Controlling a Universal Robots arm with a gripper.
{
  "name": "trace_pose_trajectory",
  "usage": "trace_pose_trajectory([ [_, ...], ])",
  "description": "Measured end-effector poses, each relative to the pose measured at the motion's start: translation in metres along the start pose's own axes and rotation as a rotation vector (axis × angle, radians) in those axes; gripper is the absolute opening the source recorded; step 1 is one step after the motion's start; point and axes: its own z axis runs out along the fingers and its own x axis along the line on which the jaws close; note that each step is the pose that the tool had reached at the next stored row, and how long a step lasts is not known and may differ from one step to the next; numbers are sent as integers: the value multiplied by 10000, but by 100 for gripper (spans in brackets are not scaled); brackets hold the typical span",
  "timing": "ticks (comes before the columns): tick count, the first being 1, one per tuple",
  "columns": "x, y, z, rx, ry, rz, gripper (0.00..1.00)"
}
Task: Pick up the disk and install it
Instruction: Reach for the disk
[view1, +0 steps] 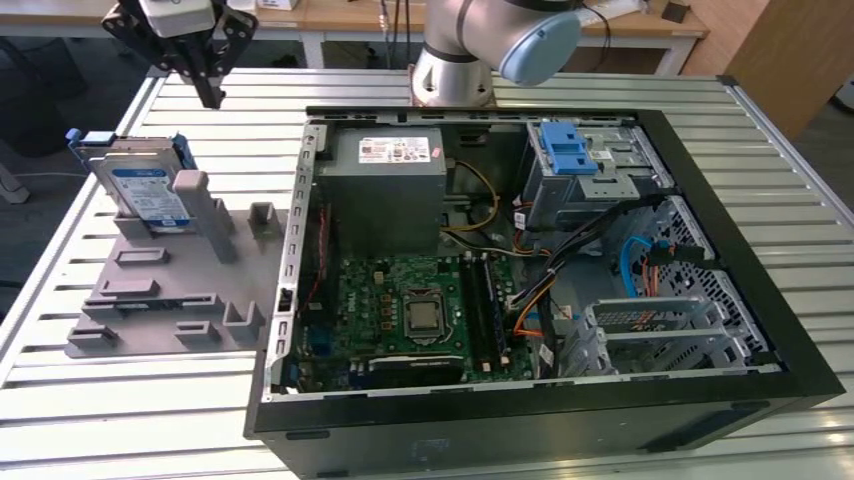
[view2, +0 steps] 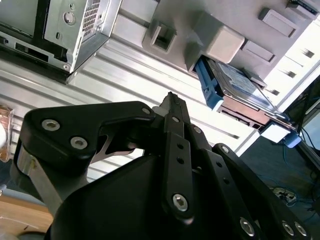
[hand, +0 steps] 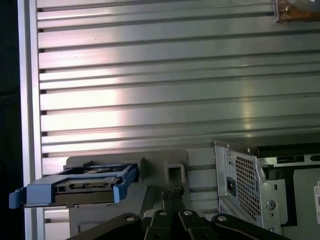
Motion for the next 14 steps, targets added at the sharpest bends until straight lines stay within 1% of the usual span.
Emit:
trace_pose_trajectory([
  [10, 161, 44, 28, 0, 3, 0, 11],
  [14, 241, 54, 38, 0, 4, 0, 11],
])
